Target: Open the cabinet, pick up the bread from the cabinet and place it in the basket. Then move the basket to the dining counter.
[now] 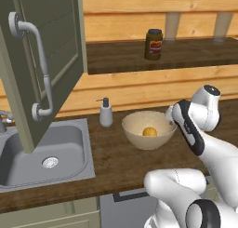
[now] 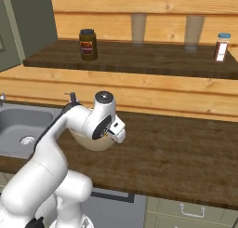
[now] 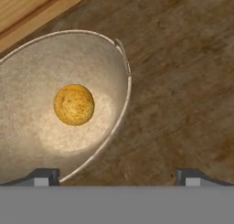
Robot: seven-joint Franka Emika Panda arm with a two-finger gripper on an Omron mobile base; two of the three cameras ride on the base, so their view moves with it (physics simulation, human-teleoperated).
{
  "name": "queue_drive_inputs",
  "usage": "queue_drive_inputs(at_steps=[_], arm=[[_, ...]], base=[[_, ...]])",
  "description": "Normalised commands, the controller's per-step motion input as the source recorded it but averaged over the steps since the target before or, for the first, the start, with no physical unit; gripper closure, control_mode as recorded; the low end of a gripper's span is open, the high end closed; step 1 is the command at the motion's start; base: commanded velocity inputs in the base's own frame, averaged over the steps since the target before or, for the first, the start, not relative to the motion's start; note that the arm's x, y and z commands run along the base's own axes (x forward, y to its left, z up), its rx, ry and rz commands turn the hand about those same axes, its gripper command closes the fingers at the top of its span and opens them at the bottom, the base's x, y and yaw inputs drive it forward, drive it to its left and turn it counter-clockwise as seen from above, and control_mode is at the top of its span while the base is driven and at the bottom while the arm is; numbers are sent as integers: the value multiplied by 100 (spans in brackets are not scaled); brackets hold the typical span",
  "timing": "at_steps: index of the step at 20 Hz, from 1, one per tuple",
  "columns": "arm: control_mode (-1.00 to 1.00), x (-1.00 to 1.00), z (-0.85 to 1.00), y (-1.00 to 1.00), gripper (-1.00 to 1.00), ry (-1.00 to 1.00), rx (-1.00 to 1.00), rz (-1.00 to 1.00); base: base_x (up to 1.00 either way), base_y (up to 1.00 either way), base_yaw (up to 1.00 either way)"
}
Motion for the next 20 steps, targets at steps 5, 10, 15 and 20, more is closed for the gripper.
queue_drive_inputs(at_steps=[5,10,15,20], arm=[[-100,28,-26,0,-100,5,0,9],[-100,24,-35,0,-100,9,0,0],[-100,33,-32,0,-100,1,0,0],[-100,25,-28,0,-100,0,0,0]], base=[[0,0,0],[0,0,0],[0,0,0],[0,0,0]])
